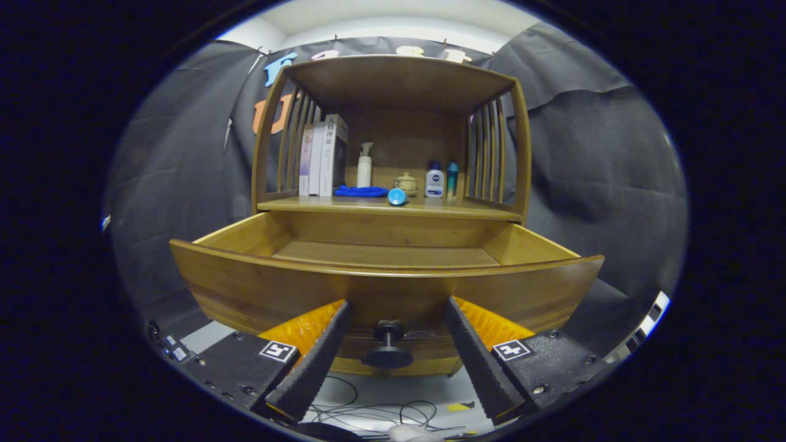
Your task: Pull open the drawer, take out the items inside it, and place them on the countertop above the cabinet.
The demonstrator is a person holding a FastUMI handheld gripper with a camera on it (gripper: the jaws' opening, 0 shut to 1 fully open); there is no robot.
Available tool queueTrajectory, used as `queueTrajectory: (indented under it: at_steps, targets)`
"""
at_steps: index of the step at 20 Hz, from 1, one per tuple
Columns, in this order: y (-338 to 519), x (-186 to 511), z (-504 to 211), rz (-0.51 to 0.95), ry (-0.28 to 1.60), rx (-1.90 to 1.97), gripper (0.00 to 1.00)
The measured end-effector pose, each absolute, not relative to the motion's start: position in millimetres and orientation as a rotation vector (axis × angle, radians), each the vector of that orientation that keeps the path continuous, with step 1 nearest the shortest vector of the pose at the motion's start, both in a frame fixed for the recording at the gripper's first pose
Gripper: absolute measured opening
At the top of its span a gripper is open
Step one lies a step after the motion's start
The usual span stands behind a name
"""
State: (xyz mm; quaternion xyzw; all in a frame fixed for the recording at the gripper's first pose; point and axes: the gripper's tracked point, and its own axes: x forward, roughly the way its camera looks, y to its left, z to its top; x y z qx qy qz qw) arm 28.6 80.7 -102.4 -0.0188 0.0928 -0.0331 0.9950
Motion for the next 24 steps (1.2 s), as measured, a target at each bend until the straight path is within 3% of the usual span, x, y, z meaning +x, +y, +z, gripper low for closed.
queueTrajectory:
  at_steps: [24]
  targets:
    - [90.4, 143.5, -83.5, -0.082, 0.208, 0.017, 1.0]
